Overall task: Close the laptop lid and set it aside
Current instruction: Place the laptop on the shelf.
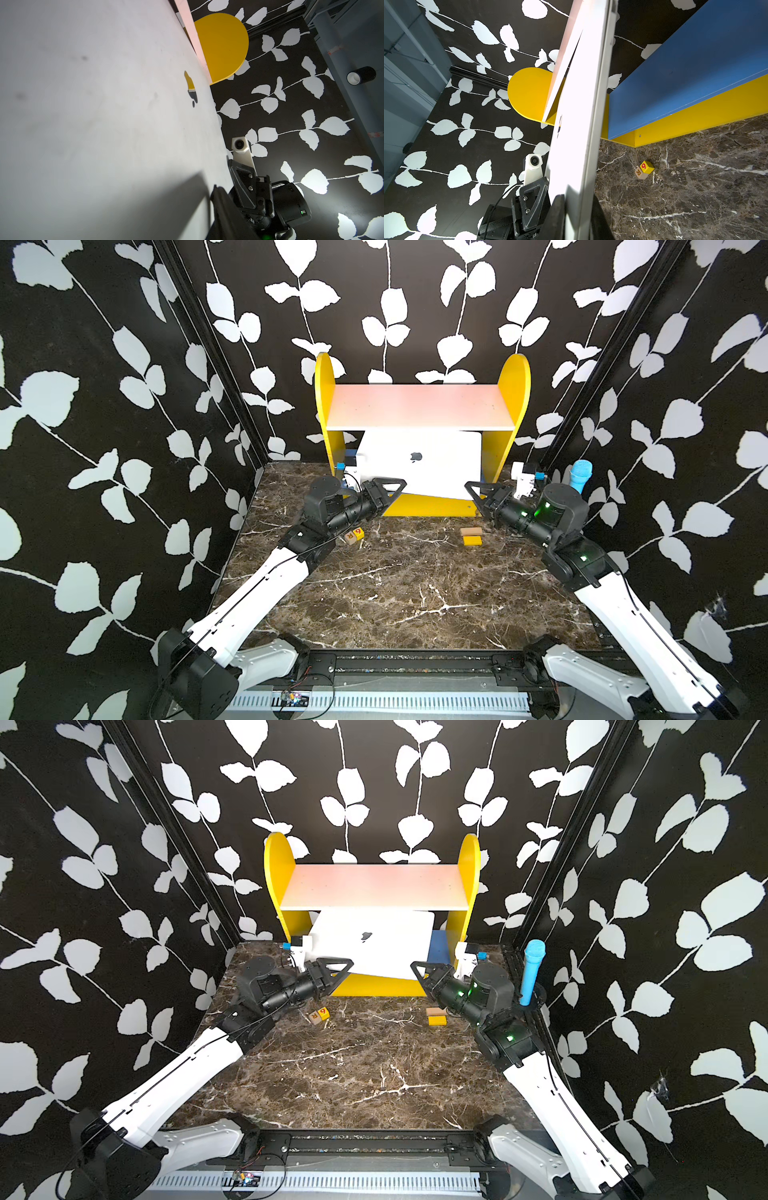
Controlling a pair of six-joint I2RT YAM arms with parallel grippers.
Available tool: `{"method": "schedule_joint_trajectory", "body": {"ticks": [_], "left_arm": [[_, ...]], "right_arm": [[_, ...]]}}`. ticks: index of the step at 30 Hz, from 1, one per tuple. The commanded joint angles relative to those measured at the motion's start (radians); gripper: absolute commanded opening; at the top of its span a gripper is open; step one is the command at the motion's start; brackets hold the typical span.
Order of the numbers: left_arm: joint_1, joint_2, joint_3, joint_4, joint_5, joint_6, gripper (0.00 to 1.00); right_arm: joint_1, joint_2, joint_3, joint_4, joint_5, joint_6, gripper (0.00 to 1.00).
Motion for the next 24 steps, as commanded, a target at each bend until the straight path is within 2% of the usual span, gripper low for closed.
{"method": "schedule_joint_trajectory", "body": {"ticks": [1,12,24], "left_arm": [[-0.003,-0.048,0.079,0.172,0.039,0.044,0.41],[-0.003,-0.113,0.051,0.151,0.023,0.045,0.4],[-0.003,-0.143,0.069,0.106,0.014,0.066,0.4]], "right_arm": [[0.014,-0.011,0.03,0.083,-0.1,-0.13,0.0],[0.014,-0.036,0.003,0.122,-0.125,-0.076,0.0],[0.016,-0.057,0.021,0.09,-0.113,-0.09,0.0]]}}
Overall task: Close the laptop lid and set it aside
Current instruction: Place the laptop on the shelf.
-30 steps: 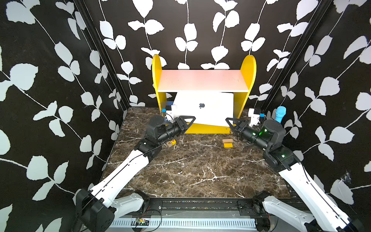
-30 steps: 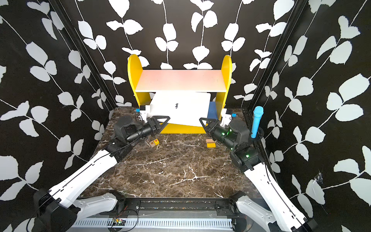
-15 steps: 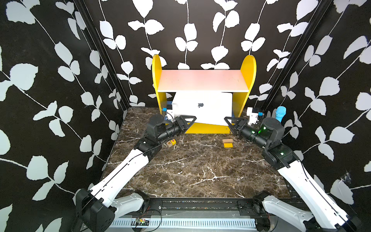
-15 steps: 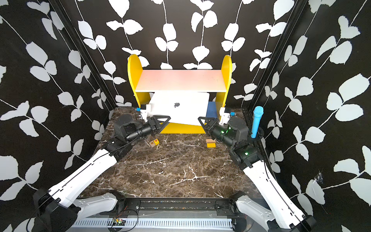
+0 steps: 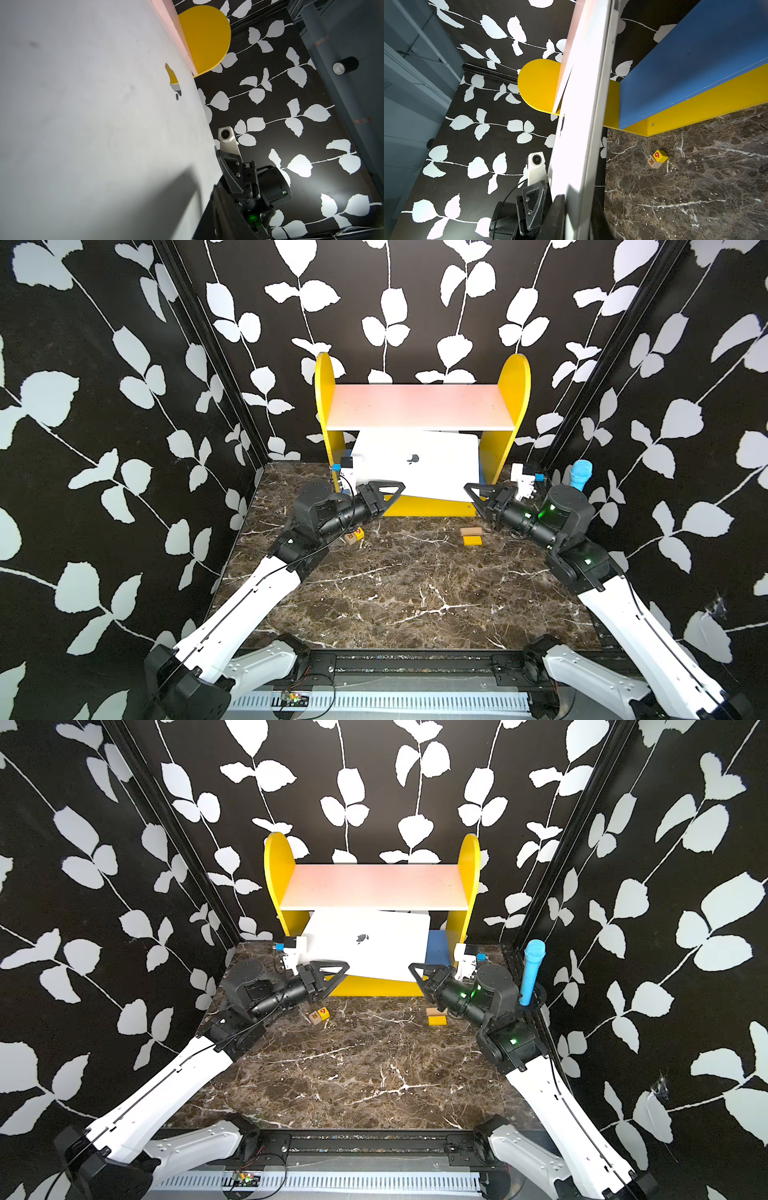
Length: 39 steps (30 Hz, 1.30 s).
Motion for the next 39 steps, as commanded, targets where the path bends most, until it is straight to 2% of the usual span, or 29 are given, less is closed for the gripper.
{"method": "schedule_joint_trajectory", "body": {"ticks": [1,39], "left_arm": [[-0.003,-0.067,0.072,0.15,0.0,0.059,0.41],[-0.002,-0.131,0.139,0.084,-0.005,0.083,0.41]], "right_arm": [[0.015,-0.033,0.023,0.088,-0.054,-0.152,0.0],[0.015,-0.039,0.086,0.068,-0.082,-0.144,0.0]]}}
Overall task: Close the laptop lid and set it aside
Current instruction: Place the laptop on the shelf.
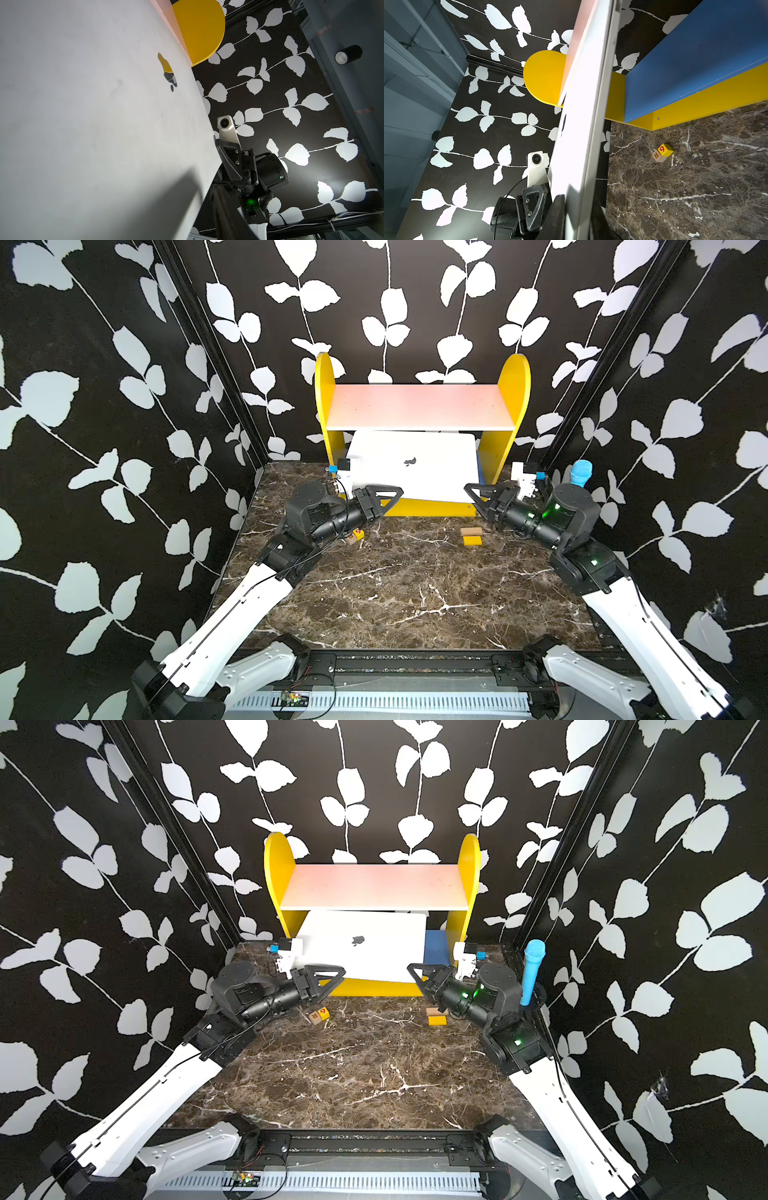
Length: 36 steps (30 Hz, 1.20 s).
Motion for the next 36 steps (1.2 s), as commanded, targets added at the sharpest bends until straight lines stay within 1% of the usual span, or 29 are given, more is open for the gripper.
{"method": "schedule_joint_trajectory", "body": {"ticks": [1,11,16,25,30,36], "left_arm": [[0.006,-0.074,0.107,0.187,-0.025,0.056,0.41],[0.006,-0.099,0.112,0.161,-0.04,0.069,0.41],[0.006,-0.089,0.118,0.143,-0.055,0.085,0.42],[0.007,0.003,0.169,0.136,-0.052,0.116,0.42],[0.019,0.056,0.207,0.129,-0.047,0.131,0.42],[0.06,0.125,0.262,0.133,-0.026,0.135,0.42]], "right_arm": [[0.012,-0.039,0.044,0.108,-0.046,-0.141,0.0],[0.013,-0.059,0.048,0.089,-0.033,-0.148,0.0],[0.013,-0.037,0.069,0.067,-0.012,-0.168,0.0],[-0.009,0.048,0.156,0.02,-0.005,-0.218,0.0],[-0.061,0.097,0.2,0.028,-0.038,-0.202,0.0],[-0.122,0.162,0.229,0.062,-0.088,-0.171,0.0]]}}
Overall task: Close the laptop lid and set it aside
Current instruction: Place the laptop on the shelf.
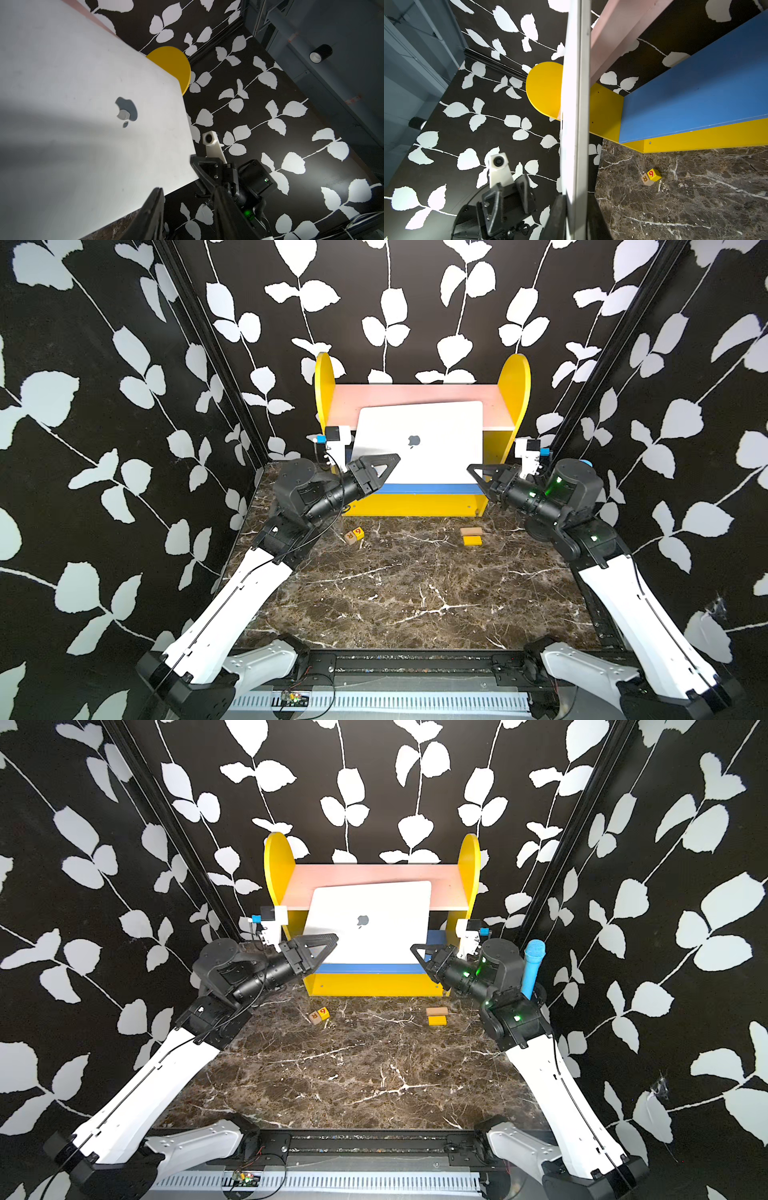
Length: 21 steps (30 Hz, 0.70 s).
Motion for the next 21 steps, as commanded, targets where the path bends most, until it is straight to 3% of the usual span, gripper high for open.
{"method": "schedule_joint_trajectory", "body": {"ticks": [1,12,21], "left_arm": [[0.025,0.03,0.05,0.067,0.023,0.022,0.42],[0.084,0.1,0.088,0.112,0.089,-0.005,0.42],[0.107,0.032,0.181,-0.139,0.102,0.175,0.54]], "right_arm": [[-0.029,0.017,0.054,0.108,-0.038,-0.015,0.0],[-0.102,0.08,0.062,0.2,-0.058,0.062,0.0],[-0.127,0.124,0.099,0.203,-0.028,0.1,0.0]]}}
